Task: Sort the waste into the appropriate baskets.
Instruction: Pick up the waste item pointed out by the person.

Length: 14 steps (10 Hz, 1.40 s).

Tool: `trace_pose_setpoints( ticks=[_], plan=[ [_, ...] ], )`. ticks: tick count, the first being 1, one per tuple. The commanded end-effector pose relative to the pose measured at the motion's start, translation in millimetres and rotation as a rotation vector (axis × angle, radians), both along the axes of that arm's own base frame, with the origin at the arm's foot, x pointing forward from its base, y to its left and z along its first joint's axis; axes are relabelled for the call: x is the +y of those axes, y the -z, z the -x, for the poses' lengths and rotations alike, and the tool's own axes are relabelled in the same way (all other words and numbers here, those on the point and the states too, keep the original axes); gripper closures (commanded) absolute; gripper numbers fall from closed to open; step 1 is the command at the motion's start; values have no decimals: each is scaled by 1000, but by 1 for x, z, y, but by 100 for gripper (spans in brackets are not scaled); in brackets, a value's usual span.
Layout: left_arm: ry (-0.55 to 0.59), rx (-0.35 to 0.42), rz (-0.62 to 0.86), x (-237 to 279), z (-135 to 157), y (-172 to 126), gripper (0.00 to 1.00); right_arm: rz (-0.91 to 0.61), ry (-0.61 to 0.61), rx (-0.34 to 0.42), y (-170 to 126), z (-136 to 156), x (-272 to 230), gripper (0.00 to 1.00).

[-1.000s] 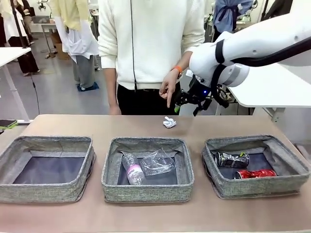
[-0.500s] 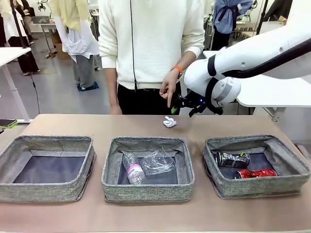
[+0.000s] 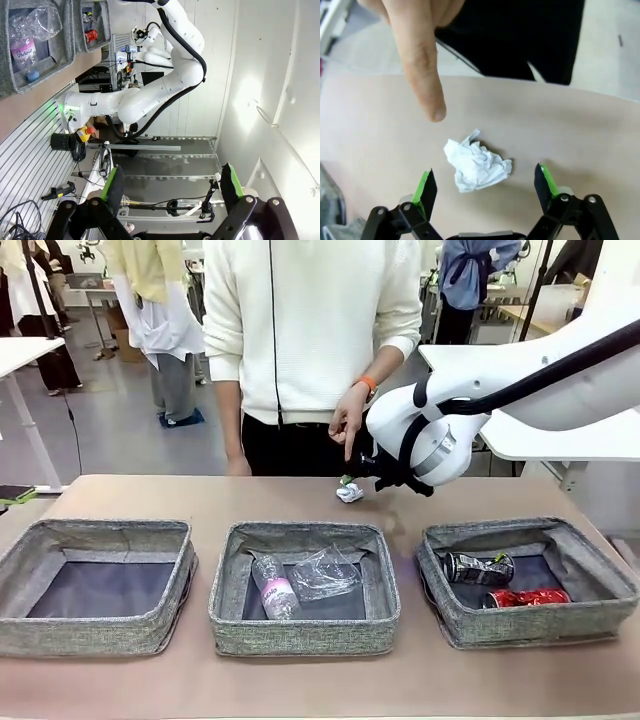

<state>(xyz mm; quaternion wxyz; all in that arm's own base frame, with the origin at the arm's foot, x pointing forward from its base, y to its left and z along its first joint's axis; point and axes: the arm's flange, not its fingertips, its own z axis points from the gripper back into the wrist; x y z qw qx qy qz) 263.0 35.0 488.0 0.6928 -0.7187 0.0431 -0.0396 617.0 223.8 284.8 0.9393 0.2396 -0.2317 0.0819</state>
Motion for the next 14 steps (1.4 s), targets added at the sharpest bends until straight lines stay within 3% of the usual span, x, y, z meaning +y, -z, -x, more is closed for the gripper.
trace_pose_setpoints(
  ticks=[1,3,10,11,12,13,14],
  plan=[
    [2,-18,21,0,1,-3,0,4,-56,-7,7,-15,8,0],
    [2,-18,21,0,1,-3,0,52,-37,3,9,-17,10,0],
    [2,-18,21,0,1,-3,0,-4,-68,27,3,-16,13,0],
    [2,-18,21,0,1,-3,0,13,-71,31,3,-16,12,57],
    [2,-18,21,0,1,-3,0,23,-82,36,3,-16,12,59],
    [2,-18,21,0,1,-3,0,25,-86,37,3,-16,12,100],
    [2,-18,21,0,1,-3,0,27,-93,41,4,-17,13,100]
  ],
)
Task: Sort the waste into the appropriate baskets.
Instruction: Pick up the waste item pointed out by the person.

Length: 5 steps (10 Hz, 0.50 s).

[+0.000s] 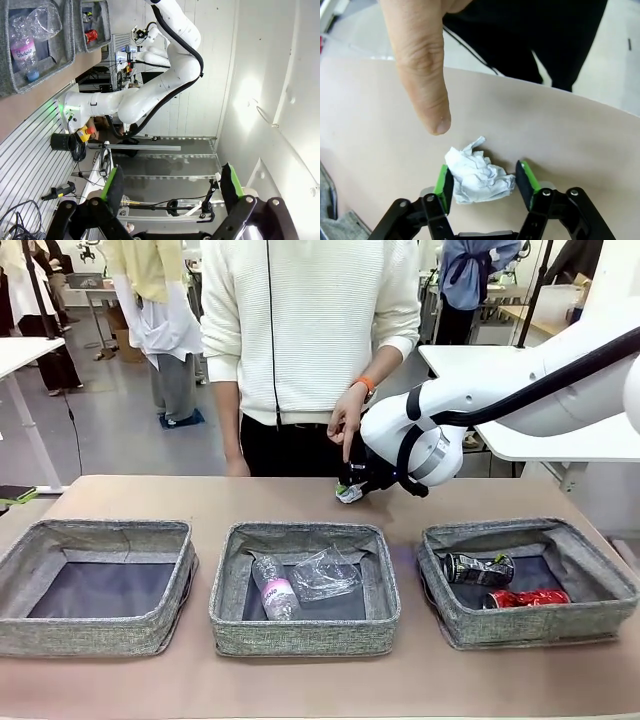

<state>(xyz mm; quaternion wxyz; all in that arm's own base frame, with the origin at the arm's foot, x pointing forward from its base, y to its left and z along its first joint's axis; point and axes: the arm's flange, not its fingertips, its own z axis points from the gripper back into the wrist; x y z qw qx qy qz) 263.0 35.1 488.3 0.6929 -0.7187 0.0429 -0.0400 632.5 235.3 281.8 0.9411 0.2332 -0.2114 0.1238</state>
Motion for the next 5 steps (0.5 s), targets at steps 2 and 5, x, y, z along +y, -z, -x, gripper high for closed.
trace_pose_setpoints(
  ticks=[2,5],
  plan=[
    [2,-17,21,0,1,-3,0,-6,-14,31,1,-2,3,86],
    [2,-17,21,0,1,-3,0,-10,-19,48,1,-3,0,100]
  ],
)
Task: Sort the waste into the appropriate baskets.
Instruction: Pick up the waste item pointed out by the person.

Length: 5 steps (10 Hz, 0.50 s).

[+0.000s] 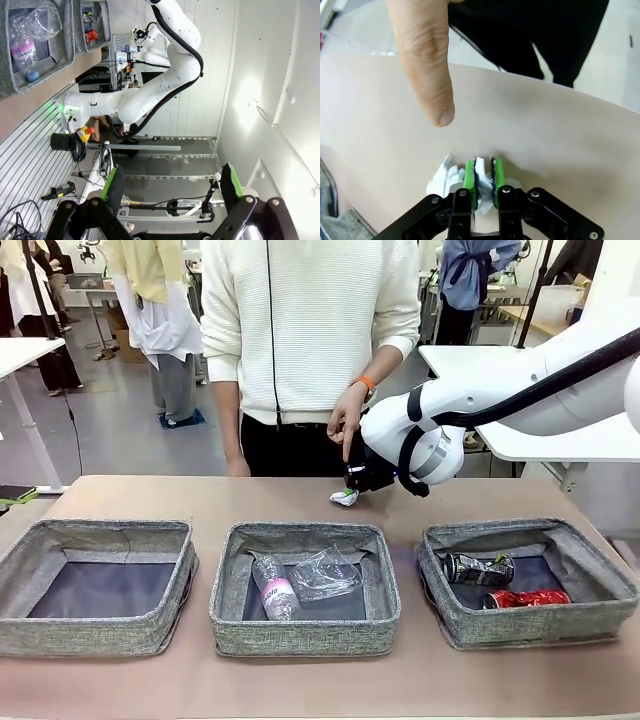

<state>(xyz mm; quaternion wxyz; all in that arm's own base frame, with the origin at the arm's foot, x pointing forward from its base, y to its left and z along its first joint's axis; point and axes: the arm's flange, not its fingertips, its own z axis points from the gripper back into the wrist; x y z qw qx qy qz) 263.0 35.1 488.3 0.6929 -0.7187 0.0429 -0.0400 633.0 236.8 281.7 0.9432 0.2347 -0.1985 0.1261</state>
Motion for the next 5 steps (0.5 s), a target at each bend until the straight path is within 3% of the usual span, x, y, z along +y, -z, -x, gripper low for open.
trace_pose_setpoints(
  ticks=[1,5],
  plan=[
    [2,-17,21,0,1,-3,0,-18,-11,31,0,-2,-3,100],
    [2,-17,21,0,1,-3,0,-45,0,108,-19,4,-17,100]
  ],
)
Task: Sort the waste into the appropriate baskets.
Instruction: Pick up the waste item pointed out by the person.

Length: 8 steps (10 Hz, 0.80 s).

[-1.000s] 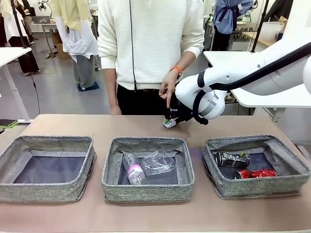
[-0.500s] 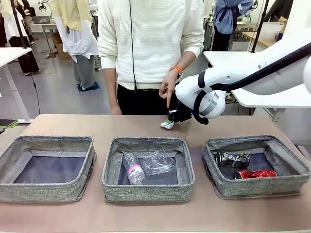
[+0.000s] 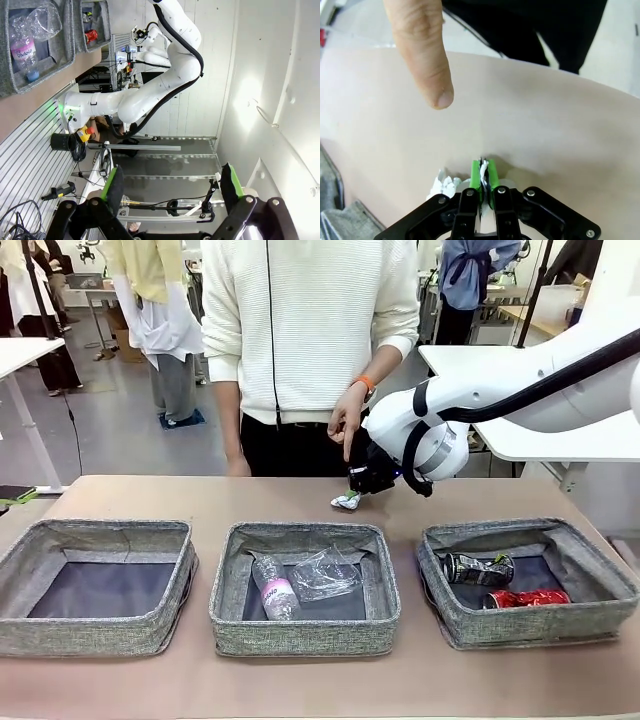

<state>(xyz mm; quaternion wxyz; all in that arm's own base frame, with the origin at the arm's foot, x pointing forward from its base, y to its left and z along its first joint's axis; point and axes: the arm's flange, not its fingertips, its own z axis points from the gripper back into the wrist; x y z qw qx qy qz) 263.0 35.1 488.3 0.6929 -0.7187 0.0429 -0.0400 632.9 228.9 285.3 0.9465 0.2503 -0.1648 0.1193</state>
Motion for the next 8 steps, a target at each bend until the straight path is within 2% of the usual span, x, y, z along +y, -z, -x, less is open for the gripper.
trace_pose_setpoints(
  ticks=[1,2,3,5,6,7,8],
  plan=[
    [2,-17,21,0,1,-3,0,4,33,115,-39,9,-23,100],
    [2,-17,21,0,1,-3,0,-12,-8,170,-73,21,-45,100],
    [2,-17,21,0,1,-3,0,138,90,202,-115,40,-74,100],
    [2,-17,21,0,1,-3,0,390,167,214,-195,101,-106,100],
    [2,-17,21,0,1,-3,0,472,233,206,-215,126,-103,100],
    [2,-17,21,0,1,-3,0,555,228,209,-222,141,-93,100],
    [2,-17,21,0,1,-3,0,614,263,255,-219,145,-82,100]
  ],
)
